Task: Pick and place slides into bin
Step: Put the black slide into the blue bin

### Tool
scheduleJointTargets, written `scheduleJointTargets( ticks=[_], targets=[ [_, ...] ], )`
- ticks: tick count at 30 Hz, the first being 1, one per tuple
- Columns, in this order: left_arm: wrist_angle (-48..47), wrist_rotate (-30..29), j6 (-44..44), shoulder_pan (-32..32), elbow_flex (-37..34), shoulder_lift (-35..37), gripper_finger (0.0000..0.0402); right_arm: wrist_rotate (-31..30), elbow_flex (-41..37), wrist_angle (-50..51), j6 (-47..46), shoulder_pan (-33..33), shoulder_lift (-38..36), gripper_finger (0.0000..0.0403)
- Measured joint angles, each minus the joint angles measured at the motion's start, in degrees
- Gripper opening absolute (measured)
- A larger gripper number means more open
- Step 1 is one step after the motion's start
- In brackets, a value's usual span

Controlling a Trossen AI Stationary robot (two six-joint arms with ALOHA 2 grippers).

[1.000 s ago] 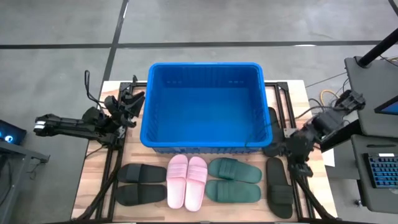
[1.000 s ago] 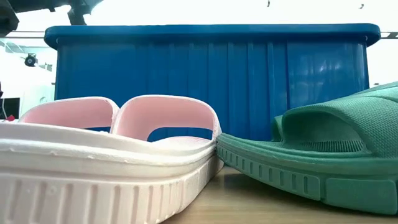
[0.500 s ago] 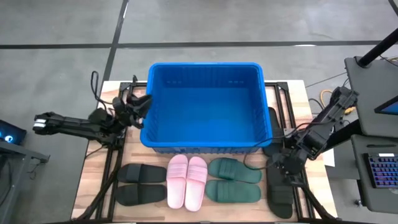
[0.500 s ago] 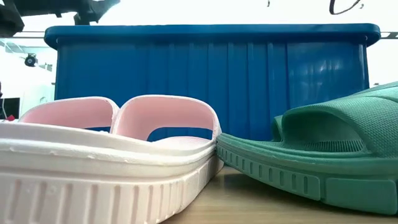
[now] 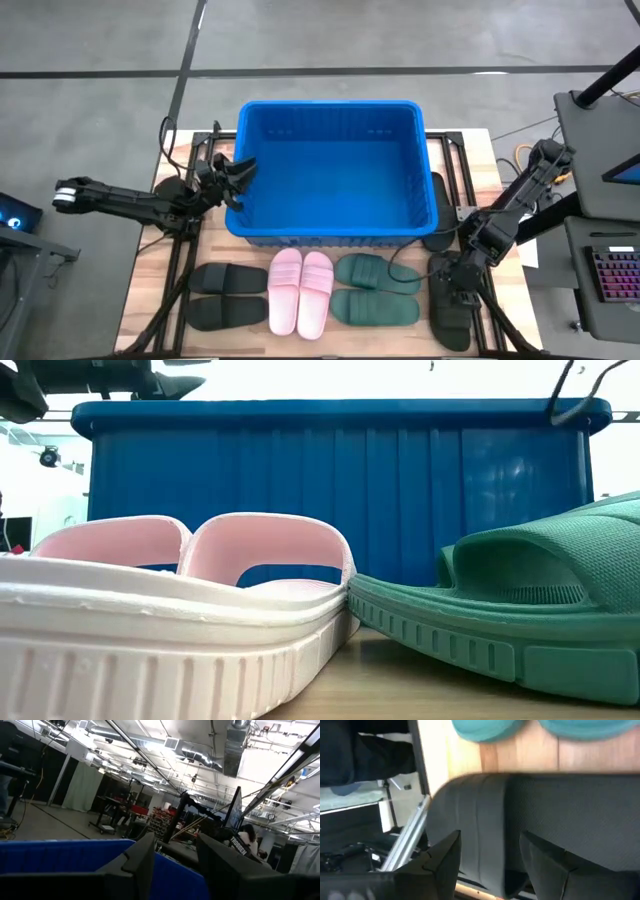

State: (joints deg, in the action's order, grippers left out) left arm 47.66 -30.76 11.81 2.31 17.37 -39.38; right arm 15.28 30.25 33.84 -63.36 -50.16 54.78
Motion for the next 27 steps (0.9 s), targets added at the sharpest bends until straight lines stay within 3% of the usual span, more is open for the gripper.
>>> scheduleJointTargets(
  ticks=[9, 20, 27],
  targets=[
    [0.22, -0.01, 0.0, 0.01, 0.0, 0.12, 0.0132, 1.25, -2.03, -7.84, -1.29, -3.48, 0.86, 0.0194],
    [0.32, 0.0, -0.13, 0.0, 0.0, 0.09, 0.0132, 1.41, -3.05, -9.63, -3.9, -4.75, 5.39, 0.0194],
    [0.27, 0.0, -0.15, 0.0, 0.0, -0.05, 0.0132, 4.92, -3.06, -13.67, -3.26, -4.73, 9.38, 0.0175]
  ],
)
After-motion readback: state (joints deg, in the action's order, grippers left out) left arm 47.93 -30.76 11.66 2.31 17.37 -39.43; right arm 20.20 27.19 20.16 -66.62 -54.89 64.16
